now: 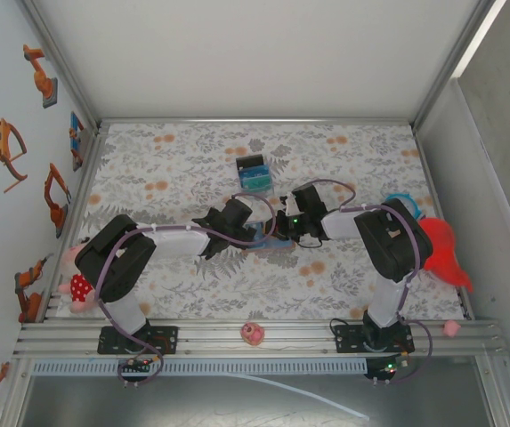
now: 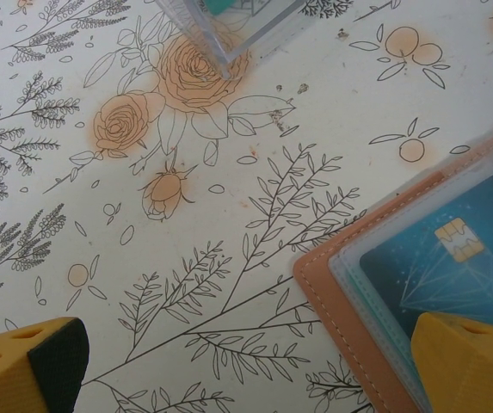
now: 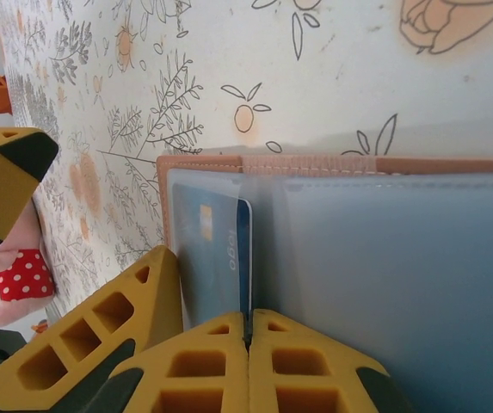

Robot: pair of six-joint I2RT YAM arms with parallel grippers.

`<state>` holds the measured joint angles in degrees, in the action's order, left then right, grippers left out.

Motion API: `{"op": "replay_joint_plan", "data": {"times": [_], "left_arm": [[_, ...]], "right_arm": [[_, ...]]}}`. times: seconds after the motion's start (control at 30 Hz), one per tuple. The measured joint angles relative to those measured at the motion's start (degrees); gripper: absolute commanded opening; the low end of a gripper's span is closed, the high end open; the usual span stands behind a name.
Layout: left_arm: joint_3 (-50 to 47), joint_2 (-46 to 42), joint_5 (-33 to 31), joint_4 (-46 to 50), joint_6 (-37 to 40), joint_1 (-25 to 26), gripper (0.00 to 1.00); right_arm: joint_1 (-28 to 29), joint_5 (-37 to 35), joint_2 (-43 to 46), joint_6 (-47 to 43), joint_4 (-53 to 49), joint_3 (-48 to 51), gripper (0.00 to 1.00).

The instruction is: Take the credit cards out of the card holder

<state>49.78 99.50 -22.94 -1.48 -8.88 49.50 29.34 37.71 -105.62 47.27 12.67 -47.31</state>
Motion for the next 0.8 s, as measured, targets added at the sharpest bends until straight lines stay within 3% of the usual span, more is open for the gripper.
{"op": "replay_joint_plan", "data": {"times": [0.8], "left_arm": [[0.4,0.0,0.0,1.7,0.7,0.3,0.97]], "right_arm": [[-2.2,0.3,1.7,-1.8,0.0,1.4,0.01]]}}
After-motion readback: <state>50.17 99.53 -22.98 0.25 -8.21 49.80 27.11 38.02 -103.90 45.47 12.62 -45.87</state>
